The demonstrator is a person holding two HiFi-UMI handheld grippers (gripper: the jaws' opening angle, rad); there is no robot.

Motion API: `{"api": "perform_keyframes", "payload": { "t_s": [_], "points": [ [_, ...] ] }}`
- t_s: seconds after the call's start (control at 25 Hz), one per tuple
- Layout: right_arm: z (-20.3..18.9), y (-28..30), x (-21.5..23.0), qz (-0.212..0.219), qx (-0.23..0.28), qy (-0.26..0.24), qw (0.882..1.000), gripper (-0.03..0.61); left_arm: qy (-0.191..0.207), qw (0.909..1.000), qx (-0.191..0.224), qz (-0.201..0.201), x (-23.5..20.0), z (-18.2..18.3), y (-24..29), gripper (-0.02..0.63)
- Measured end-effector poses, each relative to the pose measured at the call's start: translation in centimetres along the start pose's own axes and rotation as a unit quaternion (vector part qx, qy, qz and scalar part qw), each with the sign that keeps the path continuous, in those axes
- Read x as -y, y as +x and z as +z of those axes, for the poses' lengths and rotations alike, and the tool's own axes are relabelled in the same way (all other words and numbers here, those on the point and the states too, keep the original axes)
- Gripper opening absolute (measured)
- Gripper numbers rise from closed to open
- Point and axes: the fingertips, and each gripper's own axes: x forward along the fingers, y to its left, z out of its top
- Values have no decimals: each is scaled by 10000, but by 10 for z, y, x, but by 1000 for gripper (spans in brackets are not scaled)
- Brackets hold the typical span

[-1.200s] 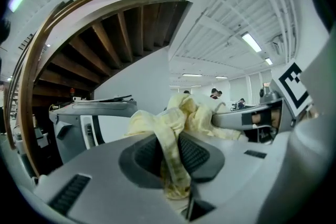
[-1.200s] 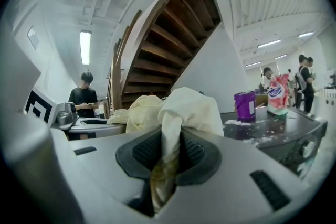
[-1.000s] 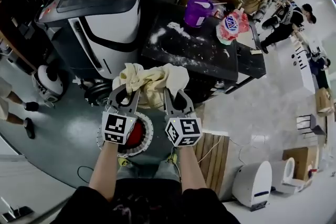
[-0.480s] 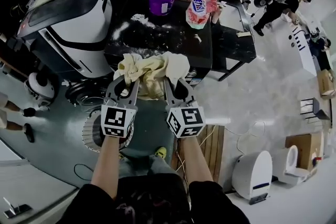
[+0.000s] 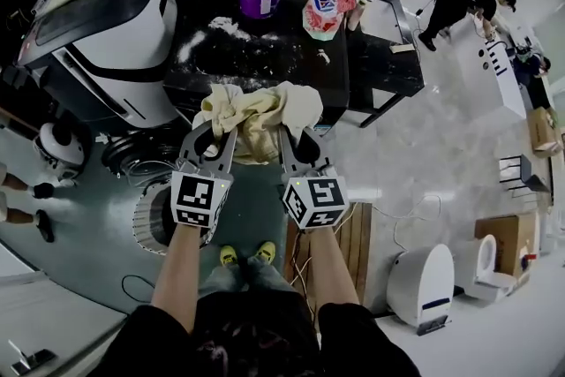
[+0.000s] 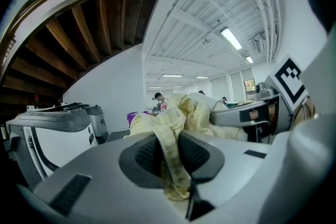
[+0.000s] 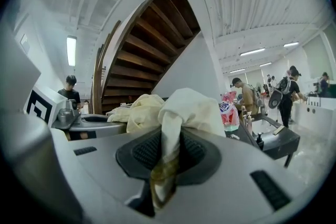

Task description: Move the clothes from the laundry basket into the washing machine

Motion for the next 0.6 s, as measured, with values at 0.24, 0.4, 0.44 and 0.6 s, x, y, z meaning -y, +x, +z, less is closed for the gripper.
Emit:
{"api": "perform_keyframes", "payload": {
  "t_s": [0.24,0.4,0.44,0.6],
  "points": [
    [-7,1,-18,-269,-17,-39,9996,64,29,9997,32,-260,-11,-6,-13,75],
    [-14,3,-34,-318,26,12,9995,64,72,9992,77,-390,-22,-15,-25,75],
    [-15,4,-36,-320,36,3,9995,64,62,9992,90,-392,-24,-17,-25,75],
    [-25,5,-34,-390,-13,11,9992,64,49,9992,63,-401,-23,-25,-24,75]
  ]
}}
